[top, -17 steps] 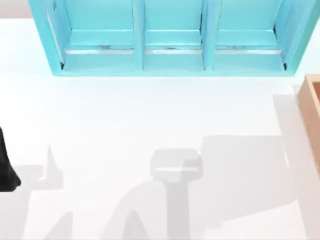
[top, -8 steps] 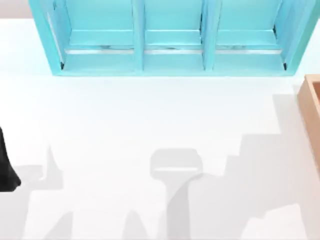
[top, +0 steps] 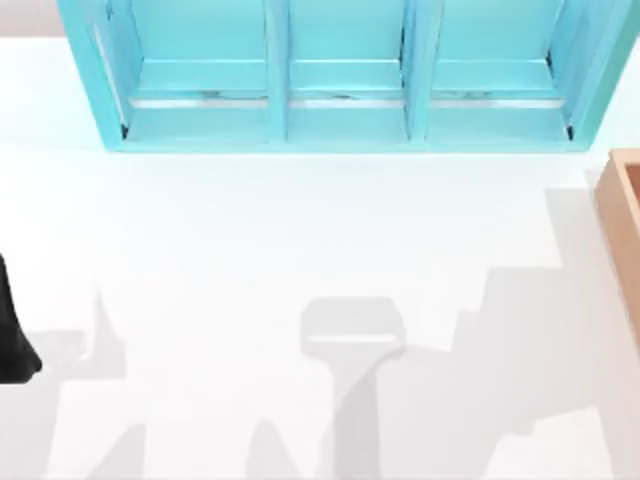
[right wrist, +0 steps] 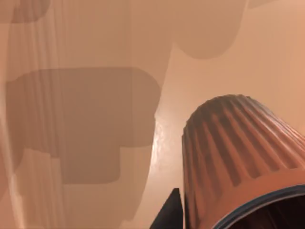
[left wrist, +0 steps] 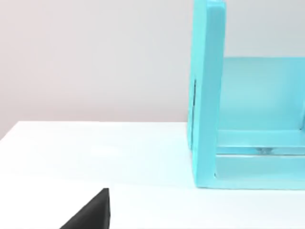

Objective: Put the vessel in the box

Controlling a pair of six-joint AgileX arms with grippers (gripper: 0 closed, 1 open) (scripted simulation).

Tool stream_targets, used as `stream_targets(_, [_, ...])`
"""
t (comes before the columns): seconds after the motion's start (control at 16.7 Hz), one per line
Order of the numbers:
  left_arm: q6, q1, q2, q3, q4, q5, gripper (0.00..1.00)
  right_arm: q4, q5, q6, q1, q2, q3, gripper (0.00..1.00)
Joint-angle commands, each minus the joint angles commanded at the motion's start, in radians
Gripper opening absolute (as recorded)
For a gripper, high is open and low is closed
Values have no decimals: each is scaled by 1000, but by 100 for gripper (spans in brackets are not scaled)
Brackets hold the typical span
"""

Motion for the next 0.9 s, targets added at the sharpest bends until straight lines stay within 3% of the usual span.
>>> stream_targets(0.54, [0,0,0,0,0,0,100,0,0,0,0,0,0,98])
stream_targets(0.9, [0,0,0,0,0,0,100,0,0,0,0,0,0,100])
